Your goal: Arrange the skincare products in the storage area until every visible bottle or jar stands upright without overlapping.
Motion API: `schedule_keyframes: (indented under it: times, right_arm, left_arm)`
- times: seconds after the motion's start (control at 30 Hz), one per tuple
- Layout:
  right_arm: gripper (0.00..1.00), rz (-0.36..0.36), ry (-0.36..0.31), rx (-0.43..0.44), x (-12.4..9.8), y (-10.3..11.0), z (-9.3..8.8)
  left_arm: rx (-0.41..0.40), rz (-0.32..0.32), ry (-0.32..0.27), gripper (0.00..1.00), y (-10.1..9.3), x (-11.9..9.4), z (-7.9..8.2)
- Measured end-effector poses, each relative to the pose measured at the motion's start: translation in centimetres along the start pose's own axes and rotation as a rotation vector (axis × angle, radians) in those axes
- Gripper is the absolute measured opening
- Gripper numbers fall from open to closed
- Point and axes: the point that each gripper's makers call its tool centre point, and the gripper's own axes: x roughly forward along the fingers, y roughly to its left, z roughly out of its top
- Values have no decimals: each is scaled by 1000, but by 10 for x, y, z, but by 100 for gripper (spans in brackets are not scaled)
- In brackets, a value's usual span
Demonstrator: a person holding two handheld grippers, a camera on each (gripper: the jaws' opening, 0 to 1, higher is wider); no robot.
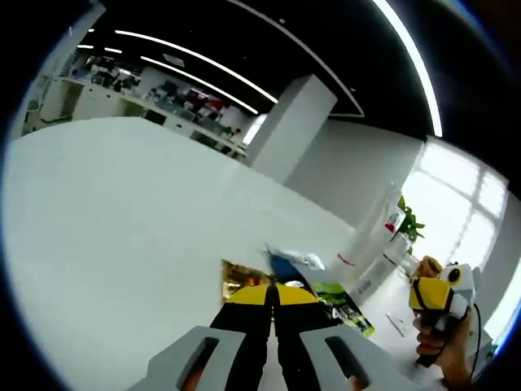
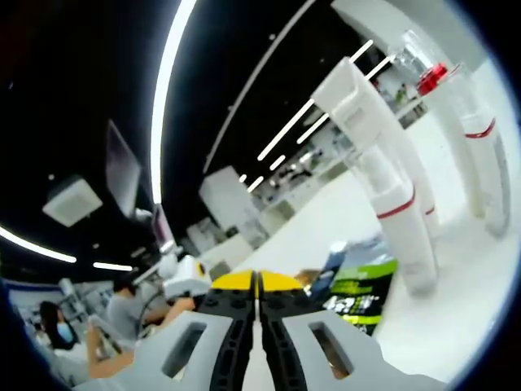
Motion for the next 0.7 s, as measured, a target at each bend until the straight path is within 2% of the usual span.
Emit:
schedule_keyframes:
  times: [0.2, 0.33, 0.53, 0.7]
  right_arm:
    - [0, 0, 3, 1, 0, 0, -1]
    - [0, -2, 5, 4, 0, -1, -1]
    - [0, -3, 10, 5, 1, -1, -3]
    - [0, -4, 13, 1, 1, -2, -3]
  left_arm:
    - [55, 32, 36, 1, 4, 7, -5]
    - [76, 41, 51, 1, 8, 14, -2]
    - [55, 49, 45, 1, 16, 19, 6]
    - [86, 60, 36, 1, 16, 23, 8]
